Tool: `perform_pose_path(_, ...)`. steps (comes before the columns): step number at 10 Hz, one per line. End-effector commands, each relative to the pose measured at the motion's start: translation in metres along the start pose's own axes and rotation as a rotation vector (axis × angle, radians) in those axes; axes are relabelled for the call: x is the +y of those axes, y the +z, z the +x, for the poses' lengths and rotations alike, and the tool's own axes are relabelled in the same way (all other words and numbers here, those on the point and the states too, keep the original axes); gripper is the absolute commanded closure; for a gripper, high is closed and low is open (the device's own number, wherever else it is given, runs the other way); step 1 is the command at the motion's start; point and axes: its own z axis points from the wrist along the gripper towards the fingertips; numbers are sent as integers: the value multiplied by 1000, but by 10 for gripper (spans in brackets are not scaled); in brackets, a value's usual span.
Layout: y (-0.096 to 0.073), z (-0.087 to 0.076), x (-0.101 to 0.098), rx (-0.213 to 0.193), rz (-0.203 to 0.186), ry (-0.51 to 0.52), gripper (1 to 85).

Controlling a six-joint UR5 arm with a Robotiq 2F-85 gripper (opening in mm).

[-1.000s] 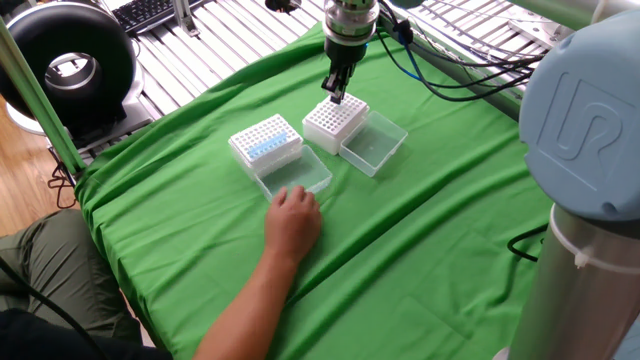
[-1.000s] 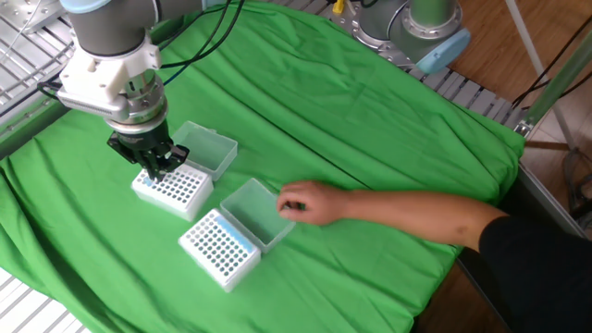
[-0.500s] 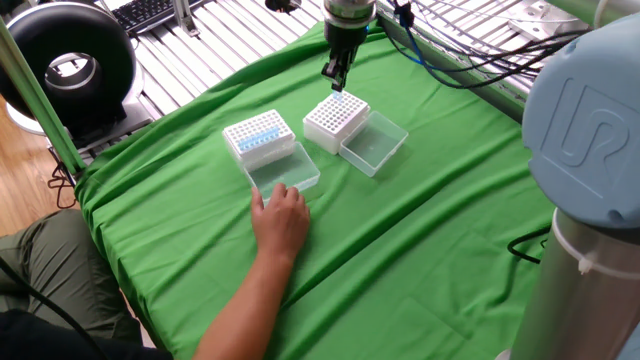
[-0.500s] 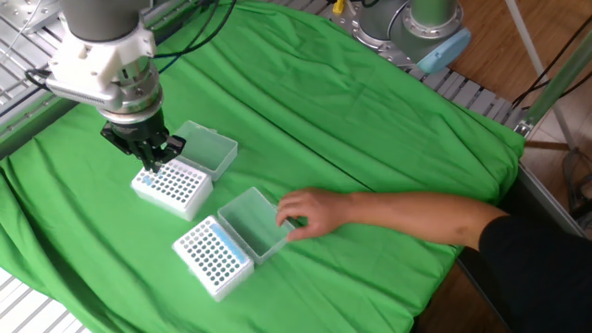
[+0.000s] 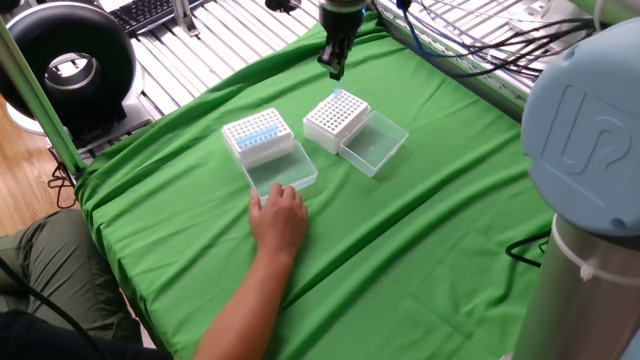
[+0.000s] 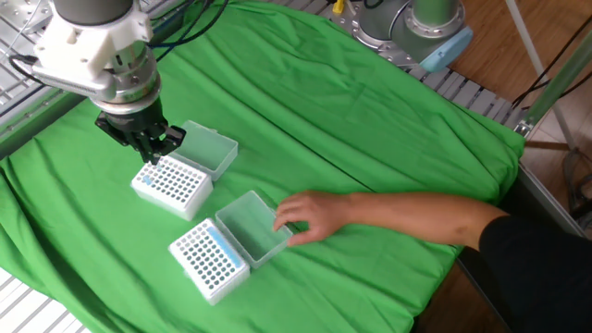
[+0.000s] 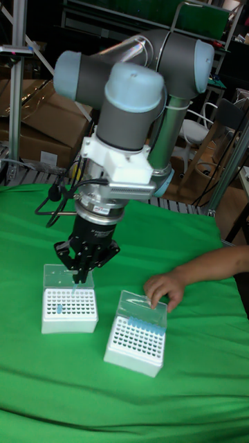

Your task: Insert a medium pipette tip into the holder for medium pipette tips

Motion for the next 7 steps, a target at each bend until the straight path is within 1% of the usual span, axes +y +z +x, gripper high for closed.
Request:
perform_pose_path(1,-24,-18,24,-2,-34,31,840)
perform_pose_path(2,-24,-30,36,-18,-49,47,840)
perform_pose_path(3,-20,-40,46,-27,-52,62,840)
perform_pose_path(4,-16,-48,54,-28,-47,72,840)
perform_pose_path(6,-11,-59,65,-17,-23,80,847)
perform_pose_path(7,-6,-66,68,-25,-25,73,847)
